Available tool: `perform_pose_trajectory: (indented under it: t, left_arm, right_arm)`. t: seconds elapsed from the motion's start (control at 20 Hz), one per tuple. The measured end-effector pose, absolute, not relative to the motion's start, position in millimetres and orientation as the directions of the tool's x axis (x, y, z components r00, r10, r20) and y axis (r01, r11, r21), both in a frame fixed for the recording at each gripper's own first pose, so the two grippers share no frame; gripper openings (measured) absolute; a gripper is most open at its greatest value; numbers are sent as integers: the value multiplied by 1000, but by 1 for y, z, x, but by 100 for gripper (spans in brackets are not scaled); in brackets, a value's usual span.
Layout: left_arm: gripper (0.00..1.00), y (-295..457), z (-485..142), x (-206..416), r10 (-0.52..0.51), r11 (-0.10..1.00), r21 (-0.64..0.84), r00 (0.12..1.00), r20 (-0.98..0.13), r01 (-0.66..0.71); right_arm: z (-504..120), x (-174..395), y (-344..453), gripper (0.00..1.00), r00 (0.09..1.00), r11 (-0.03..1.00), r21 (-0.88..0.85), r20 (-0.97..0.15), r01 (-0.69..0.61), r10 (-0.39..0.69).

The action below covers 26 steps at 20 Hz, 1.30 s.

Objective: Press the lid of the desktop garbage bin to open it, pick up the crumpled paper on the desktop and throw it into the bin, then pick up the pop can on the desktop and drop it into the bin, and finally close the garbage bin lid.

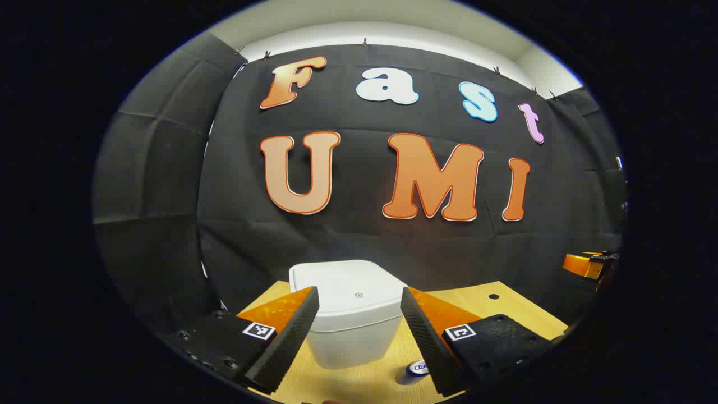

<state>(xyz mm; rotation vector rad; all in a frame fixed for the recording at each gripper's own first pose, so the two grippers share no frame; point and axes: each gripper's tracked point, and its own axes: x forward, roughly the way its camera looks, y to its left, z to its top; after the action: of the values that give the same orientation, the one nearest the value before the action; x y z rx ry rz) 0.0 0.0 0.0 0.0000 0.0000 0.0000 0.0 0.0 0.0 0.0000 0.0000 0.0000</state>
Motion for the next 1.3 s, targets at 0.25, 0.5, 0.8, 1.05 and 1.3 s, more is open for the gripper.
perform_pose_trajectory:
  t: [0.25, 0.5, 0.8, 1.05, 1.3]
  left_arm:
    - [94, -30, 2, -4, 8, 998, -56, 1000, -1, -8]
    - [94, -59, 2, -15, 30, 999, -17, 1000, 10, -30]
    - [93, -83, -4, -13, -13, 999, -30, 1000, -19, 12]
    - [94, -79, 7, -6, -43, 999, -26, 999, -16, 42]
    - [94, -62, 6, 0, -22, 1000, 14, 999, -28, 22]
  right_arm:
    - [11, 7, -23, 95, 999, 998, -45, 16, -38, 38]
    - [4, 9, -37, 100, 996, 996, -34, 0, -87, 87]
    - [8, 6, -29, 100, 992, 991, -52, 3, -125, 125]
    - [14, 4, -11, 95, 991, 989, -72, 21, -133, 135]
    - [10, 2, 5, 95, 990, 986, -91, 19, -139, 141]
